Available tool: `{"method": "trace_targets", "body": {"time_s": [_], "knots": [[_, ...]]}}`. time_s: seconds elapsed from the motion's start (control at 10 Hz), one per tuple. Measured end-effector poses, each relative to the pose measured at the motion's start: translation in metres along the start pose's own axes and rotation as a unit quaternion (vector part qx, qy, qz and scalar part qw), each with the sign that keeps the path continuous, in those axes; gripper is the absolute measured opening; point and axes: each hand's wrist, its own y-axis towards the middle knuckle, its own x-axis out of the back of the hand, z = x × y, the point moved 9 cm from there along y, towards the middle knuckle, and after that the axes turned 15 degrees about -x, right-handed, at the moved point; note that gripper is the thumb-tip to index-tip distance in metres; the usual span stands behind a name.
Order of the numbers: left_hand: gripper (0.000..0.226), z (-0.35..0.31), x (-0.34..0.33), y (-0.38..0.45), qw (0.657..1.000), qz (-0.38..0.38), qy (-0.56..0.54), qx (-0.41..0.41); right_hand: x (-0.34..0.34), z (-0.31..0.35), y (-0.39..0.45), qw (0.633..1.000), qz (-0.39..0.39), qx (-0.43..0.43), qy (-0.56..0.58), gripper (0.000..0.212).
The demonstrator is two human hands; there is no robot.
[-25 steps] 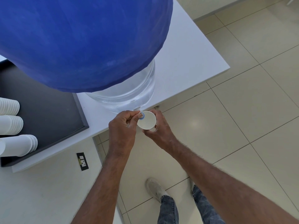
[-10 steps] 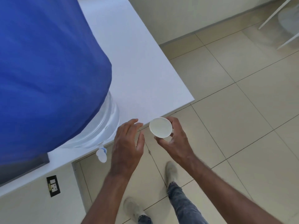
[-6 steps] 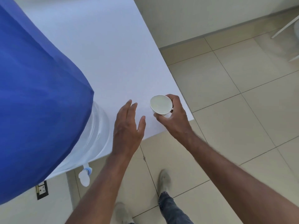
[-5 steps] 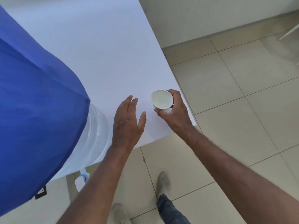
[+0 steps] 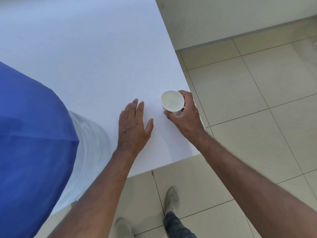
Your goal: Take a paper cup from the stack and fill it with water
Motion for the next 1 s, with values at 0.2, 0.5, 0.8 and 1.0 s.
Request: {"method": "trace_targets", "body": {"time_s": [0.2, 0.5, 0.8, 1.0], "knots": [[0.066, 0.002, -0.005, -0.002, 0.999, 0.029, 0.019, -0.001, -0.001, -0.001, -0.001, 1.0, 0.018, 0.011, -0.017, 0.073], [0.067, 0.002, -0.008, -0.001, 0.999, 0.046, 0.028, 0.002, 0.001, 0.002, -0.001, 0.999, 0.027, 0.015, -0.026, 0.076], [0.065, -0.001, 0.001, -0.003, 1.0, 0.005, 0.014, 0.004, 0.003, 0.004, -0.009, 0.996, 0.039, 0.03, -0.068, 0.087], [0.066, -0.017, 0.034, -0.004, 0.997, -0.067, 0.037, -0.012, 0.016, 0.023, -0.012, 0.961, -0.035, 0.118, -0.248, 0.065]]}}
